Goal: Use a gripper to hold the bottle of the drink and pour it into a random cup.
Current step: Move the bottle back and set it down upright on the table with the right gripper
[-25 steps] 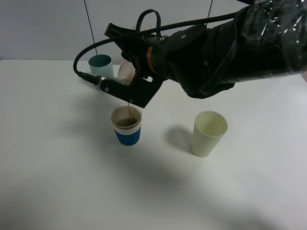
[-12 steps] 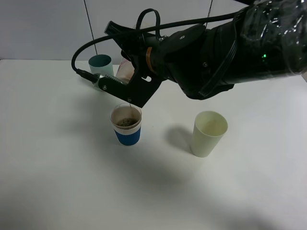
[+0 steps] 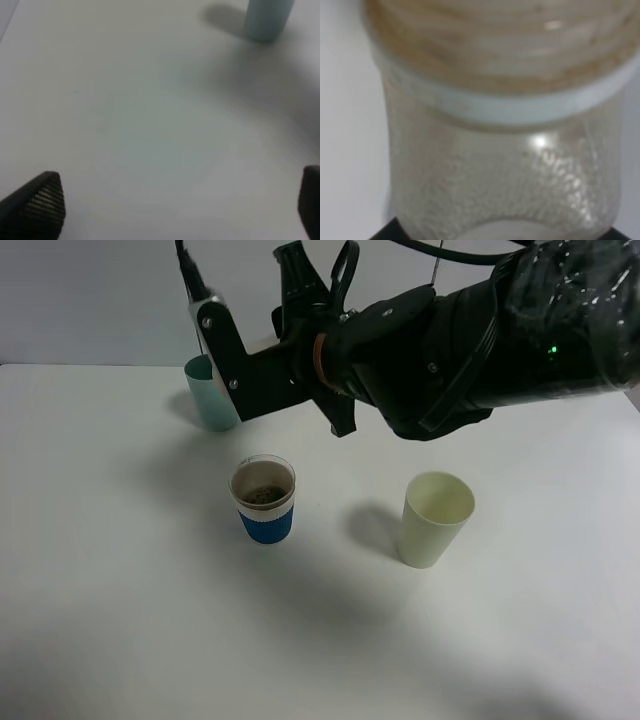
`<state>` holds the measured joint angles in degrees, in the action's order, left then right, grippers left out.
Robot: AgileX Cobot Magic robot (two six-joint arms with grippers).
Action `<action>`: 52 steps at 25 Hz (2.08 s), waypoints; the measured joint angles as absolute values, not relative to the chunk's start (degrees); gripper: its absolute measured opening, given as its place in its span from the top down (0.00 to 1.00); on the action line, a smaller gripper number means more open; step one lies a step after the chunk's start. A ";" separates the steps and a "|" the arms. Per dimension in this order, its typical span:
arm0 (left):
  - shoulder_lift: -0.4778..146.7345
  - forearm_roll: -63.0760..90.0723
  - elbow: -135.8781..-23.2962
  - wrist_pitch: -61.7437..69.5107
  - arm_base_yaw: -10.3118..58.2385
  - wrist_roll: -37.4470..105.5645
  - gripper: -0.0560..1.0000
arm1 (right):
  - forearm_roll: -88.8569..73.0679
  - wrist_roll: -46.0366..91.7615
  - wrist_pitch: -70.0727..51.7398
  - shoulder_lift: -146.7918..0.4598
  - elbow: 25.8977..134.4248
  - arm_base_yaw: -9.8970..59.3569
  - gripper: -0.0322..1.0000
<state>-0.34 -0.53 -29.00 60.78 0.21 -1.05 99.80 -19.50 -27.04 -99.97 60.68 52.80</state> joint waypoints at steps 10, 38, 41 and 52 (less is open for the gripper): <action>-0.34 -0.53 -29.00 60.78 0.21 -1.05 0.07 | 90.60 -48.94 -21.20 -99.17 60.68 43.56 0.62; -0.34 -0.53 -29.00 60.78 0.21 -1.05 0.07 | 49.95 -35.75 12.48 -99.71 56.39 19.90 0.62; -0.34 -0.53 -29.00 60.78 0.21 -1.05 0.07 | 41.80 -25.16 14.84 -102.11 53.57 19.50 0.62; -0.34 -0.53 -29.00 60.78 0.21 -1.05 0.07 | 29.46 -19.24 21.52 -110.25 52.92 19.48 0.62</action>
<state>-0.34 -0.53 -29.00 60.78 0.21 -1.05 29.46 -19.24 21.52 -110.25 52.92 19.48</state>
